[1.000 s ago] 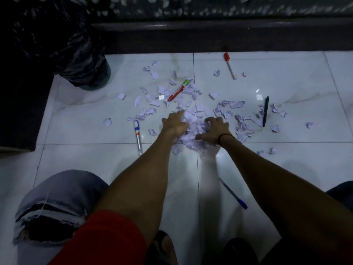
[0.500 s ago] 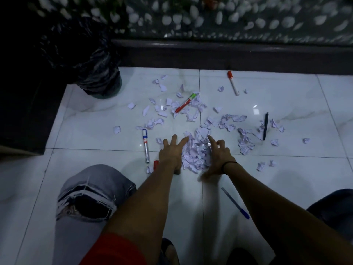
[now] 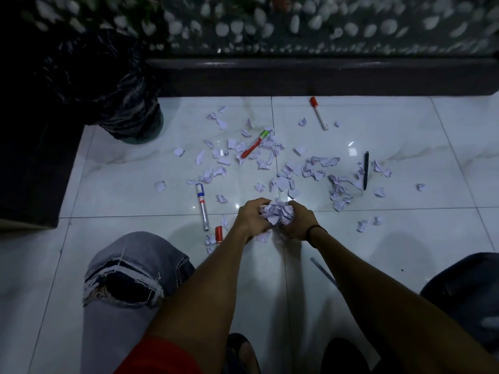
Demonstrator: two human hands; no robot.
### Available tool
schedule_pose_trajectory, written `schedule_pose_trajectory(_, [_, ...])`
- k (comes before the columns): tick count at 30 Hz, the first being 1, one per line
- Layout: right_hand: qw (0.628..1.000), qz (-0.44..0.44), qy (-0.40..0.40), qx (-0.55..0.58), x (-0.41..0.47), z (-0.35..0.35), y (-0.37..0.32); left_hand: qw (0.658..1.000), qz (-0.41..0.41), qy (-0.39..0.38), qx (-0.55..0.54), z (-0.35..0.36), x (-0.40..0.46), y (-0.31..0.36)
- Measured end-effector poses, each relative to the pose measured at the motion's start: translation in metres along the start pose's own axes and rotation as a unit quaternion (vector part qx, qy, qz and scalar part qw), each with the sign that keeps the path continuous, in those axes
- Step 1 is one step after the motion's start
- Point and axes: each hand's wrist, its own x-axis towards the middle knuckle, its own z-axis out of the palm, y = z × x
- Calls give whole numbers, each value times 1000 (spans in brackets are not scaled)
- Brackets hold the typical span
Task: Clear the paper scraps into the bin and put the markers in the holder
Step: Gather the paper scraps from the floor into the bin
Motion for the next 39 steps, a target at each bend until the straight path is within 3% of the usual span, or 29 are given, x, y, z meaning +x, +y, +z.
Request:
schedule_pose_trajectory(6, [999,-43,14,15,-15,-44,-49,989,-32,18,-140,-41,-4,16])
schedule_pose_trajectory(16, [981,-129,47,138,1,-99,-180,963,27,101,-247,-175,-32,93])
schedule_pose_trajectory(21, [973,-210,59,81,21,-121,-257,940,72,149,-298,-232,-32,117])
schedule_pose_trajectory(28, [960,-261,13,97,66,-137,-360,904,74,247,-341,-319,-22,134])
schedule_pose_trajectory(30, [951,-261,-25,164,74,-142,-390,891,70,271,-356,-344,-17,140])
schedule_pose_trajectory(34, [928,-223,-123,271,93,-145,-443,879,55,285,-379,-387,-3,144])
schedule_pose_trajectory(39, [904,-159,-169,358,119,-140,-479,839,13,323,-437,-410,4,142])
